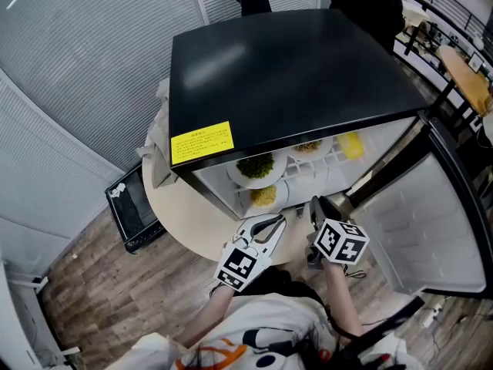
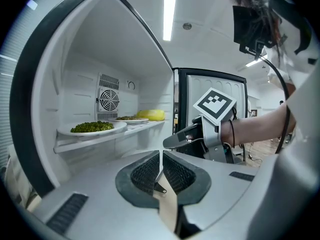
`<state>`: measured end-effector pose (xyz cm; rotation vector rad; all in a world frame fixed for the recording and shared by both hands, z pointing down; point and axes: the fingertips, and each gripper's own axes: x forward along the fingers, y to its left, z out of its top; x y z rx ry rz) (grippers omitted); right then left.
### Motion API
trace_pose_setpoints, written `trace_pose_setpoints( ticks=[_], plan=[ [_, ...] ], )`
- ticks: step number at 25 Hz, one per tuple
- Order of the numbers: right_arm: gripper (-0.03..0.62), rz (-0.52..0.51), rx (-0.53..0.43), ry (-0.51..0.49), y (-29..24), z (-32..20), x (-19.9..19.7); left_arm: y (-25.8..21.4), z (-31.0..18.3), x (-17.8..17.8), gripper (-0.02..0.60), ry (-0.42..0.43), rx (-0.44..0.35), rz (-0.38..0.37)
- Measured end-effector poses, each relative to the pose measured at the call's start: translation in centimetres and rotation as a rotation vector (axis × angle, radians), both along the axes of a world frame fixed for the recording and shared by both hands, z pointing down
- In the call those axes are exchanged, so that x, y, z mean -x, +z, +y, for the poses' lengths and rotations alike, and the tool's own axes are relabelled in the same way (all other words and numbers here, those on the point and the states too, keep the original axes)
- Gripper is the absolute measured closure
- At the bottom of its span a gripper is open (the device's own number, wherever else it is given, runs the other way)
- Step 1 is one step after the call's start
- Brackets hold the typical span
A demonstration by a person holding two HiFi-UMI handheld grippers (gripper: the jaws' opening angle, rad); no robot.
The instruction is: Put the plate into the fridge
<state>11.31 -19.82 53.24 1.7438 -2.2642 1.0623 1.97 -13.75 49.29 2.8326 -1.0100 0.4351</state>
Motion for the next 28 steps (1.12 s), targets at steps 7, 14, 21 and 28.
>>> trace_pose_setpoints(
  ticks=[7,14,21,28],
  plan=[
    [0.520,-0.004,-0.009,-0.061,-0.5,2.2,0.2,-0.3,1.6,-0.6,0.568,-0.043,-0.010,0.006],
    [0.533,-0.007,-0.007,-0.121,-0.5,5.0,0.2,-0.2,3.8,-1.3,0.568,-0.092,-0.001,0.011],
    [0.537,-0.014,0.011,-0.124,0.6,7.1,-0.7,0.2,6.1,-2.4,0.568,-0.083,0.012,-0.008],
    [0.537,-0.027,0.004,-0.133,0.3,7.9,0.1,0.1,7.2,-2.4,0.568,-0.078,0.012,-0.018]
  ],
)
